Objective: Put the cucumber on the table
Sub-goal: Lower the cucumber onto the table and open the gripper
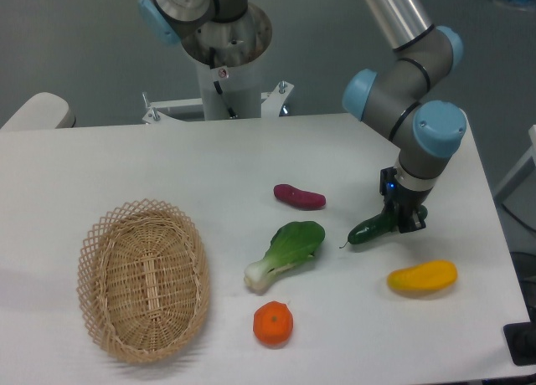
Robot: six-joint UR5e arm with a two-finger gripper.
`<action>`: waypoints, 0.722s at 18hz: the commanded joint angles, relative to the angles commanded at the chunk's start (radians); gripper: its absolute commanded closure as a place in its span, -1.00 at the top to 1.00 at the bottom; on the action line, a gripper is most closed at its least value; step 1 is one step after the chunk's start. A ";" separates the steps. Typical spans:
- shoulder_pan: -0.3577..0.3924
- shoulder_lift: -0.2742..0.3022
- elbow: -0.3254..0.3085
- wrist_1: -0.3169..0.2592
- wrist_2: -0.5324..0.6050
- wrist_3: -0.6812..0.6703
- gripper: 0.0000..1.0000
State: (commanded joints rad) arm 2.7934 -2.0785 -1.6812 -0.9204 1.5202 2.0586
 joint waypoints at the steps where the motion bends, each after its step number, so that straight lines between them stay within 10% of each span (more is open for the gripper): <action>1: 0.000 0.000 -0.002 0.000 0.000 0.000 -0.03; 4: -0.002 0.006 0.005 -0.002 -0.005 -0.008 1.00; 13: -0.090 0.063 0.073 -0.009 0.001 -0.325 1.00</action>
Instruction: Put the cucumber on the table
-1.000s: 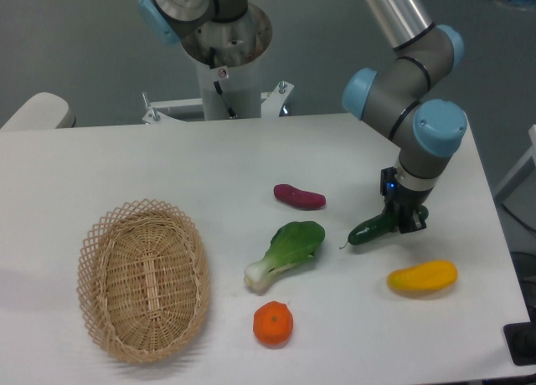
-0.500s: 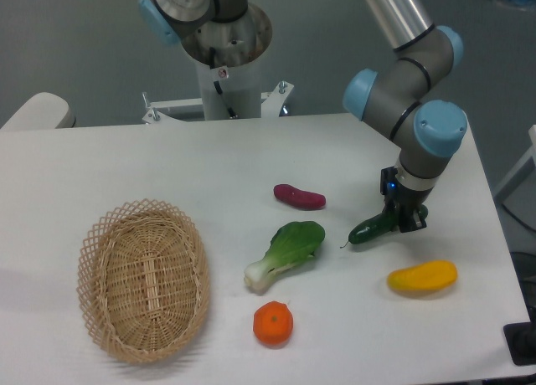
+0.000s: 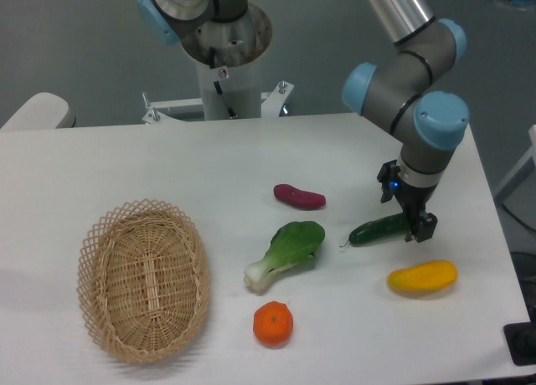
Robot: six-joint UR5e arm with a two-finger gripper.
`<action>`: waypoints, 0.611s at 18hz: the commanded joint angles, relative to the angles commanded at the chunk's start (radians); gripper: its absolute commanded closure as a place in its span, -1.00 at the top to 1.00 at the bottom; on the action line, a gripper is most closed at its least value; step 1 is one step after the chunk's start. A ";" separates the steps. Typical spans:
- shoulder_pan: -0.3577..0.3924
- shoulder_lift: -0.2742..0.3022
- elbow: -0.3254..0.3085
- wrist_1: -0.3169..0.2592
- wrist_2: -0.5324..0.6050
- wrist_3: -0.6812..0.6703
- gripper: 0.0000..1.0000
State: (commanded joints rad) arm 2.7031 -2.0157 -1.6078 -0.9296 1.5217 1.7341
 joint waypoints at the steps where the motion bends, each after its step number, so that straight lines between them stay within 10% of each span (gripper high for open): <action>1: -0.024 0.002 0.026 -0.008 -0.001 -0.051 1.00; 11: -0.235 0.006 0.132 -0.014 0.081 -0.338 1.00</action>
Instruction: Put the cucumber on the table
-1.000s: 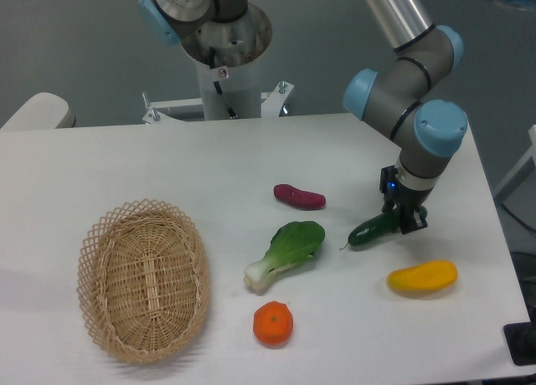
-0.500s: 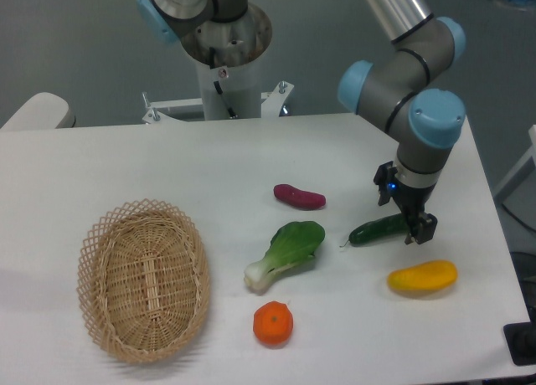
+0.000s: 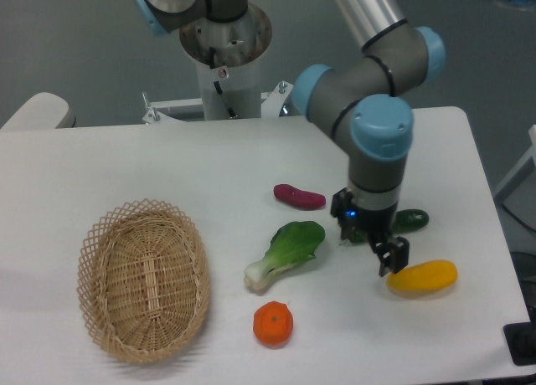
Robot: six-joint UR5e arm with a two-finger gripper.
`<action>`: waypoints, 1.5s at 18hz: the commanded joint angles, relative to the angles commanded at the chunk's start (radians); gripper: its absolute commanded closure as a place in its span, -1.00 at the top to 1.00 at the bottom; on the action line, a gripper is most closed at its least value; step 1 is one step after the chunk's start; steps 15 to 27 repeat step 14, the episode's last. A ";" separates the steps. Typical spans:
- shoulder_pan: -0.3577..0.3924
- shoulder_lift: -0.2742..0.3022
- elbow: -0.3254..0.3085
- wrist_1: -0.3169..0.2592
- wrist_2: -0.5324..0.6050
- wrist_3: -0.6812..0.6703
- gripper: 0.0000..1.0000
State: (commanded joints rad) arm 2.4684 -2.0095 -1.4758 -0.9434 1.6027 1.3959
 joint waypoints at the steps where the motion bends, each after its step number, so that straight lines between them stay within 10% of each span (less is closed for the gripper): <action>1: -0.022 0.003 0.006 -0.002 0.019 -0.003 1.00; 10: -0.055 0.063 0.072 -0.198 0.045 -0.034 1.00; 27: -0.054 0.068 0.072 -0.201 0.040 -0.032 1.00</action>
